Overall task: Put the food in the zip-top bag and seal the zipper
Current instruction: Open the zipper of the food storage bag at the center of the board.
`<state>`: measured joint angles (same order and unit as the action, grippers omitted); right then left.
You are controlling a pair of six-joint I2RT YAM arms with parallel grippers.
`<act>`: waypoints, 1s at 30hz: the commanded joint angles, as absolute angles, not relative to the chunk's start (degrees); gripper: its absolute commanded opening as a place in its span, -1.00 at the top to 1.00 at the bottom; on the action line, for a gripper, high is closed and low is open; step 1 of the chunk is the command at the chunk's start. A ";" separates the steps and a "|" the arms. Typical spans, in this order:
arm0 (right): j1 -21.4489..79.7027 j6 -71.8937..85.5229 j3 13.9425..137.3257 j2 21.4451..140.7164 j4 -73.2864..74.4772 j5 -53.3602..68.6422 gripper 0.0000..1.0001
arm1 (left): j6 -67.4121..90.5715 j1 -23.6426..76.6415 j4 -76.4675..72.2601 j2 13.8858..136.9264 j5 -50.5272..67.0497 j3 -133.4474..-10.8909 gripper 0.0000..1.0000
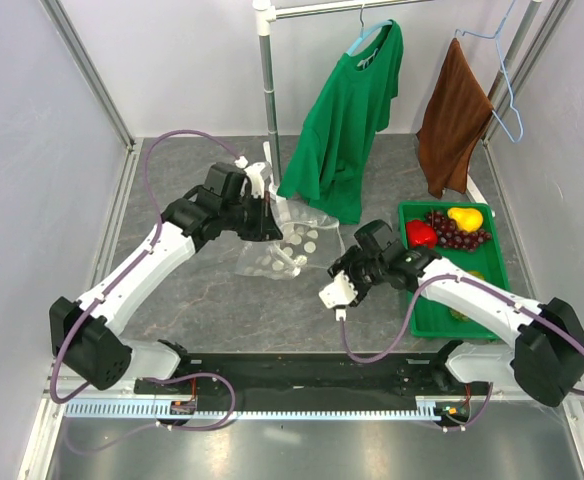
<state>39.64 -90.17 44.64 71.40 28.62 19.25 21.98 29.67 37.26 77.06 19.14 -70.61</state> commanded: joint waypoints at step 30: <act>33.31 21.16 62.14 61.51 27.96 16.95 -0.78 | 61.60 29.44 38.58 67.59 21.80 -62.40 0.96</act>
<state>33.26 8.82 61.69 58.70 32.16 11.75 52.82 29.17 38.17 70.54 20.01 -64.29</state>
